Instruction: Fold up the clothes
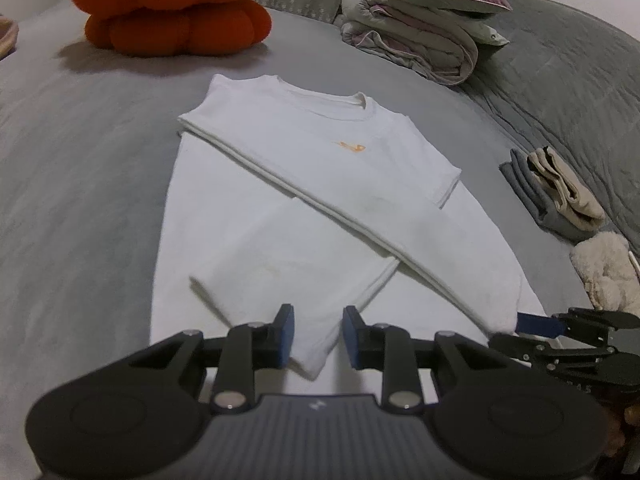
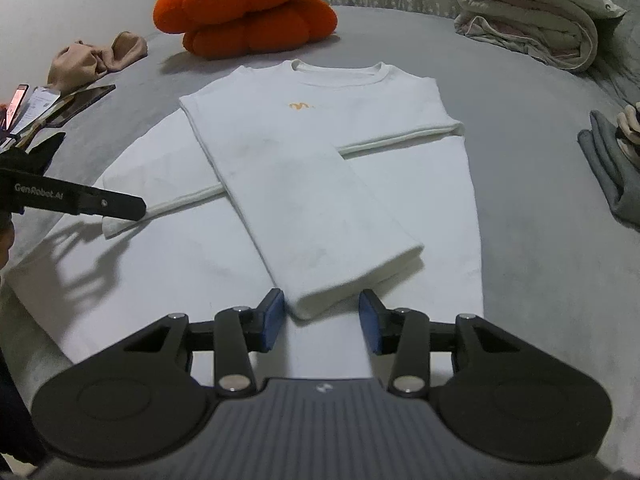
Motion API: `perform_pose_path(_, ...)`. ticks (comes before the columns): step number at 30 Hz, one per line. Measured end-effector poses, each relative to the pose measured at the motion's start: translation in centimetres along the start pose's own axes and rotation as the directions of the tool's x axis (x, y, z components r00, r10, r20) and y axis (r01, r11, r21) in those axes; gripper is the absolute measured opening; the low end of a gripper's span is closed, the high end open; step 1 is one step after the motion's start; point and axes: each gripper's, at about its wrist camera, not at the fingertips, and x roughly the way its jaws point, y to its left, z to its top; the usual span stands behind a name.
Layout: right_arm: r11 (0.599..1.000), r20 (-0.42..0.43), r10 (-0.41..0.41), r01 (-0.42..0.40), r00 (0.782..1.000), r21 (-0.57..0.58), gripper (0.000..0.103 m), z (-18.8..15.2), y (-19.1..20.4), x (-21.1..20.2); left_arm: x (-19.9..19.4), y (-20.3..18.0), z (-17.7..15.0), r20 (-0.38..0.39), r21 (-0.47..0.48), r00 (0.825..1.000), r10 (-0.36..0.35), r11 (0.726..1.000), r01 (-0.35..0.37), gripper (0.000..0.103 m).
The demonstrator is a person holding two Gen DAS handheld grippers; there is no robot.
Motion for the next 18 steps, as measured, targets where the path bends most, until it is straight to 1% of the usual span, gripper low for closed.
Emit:
perform_pose_path(5,1.000,-0.007,0.000,0.000,1.000,0.013,0.044,-0.8,-0.4,-0.7,-0.5,0.1,-0.5,0.013,0.010,1.000,0.014,1.000,-0.014,0.027)
perform_pose_path(10,1.000,-0.006,0.002,-0.002,1.000,0.015,0.044,-0.8,-0.5,-0.7,-0.8,0.0,-0.9,0.024,0.015,0.999,0.037,0.999,-0.037,0.027)
perform_pose_path(13,1.000,-0.001,0.003,-0.003,1.000,0.015,0.044,-1.0,-0.5,-0.7,-1.4,0.3,-1.4,0.026,-0.008,0.998,0.063,0.998,-0.063,0.027)
perform_pose_path(14,1.000,0.000,0.004,-0.004,1.000,0.016,0.044,-1.1,-0.6,-0.8,-1.6,0.4,-1.7,0.021,-0.015,0.997,0.078,0.997,-0.078,0.029)
perform_pose_path(18,1.000,0.003,-0.003,0.003,1.000,0.024,0.044,-1.8,-0.8,-1.4,-2.8,1.2,-3.3,0.036,-0.042,0.995,0.091,0.995,-0.090,0.028)
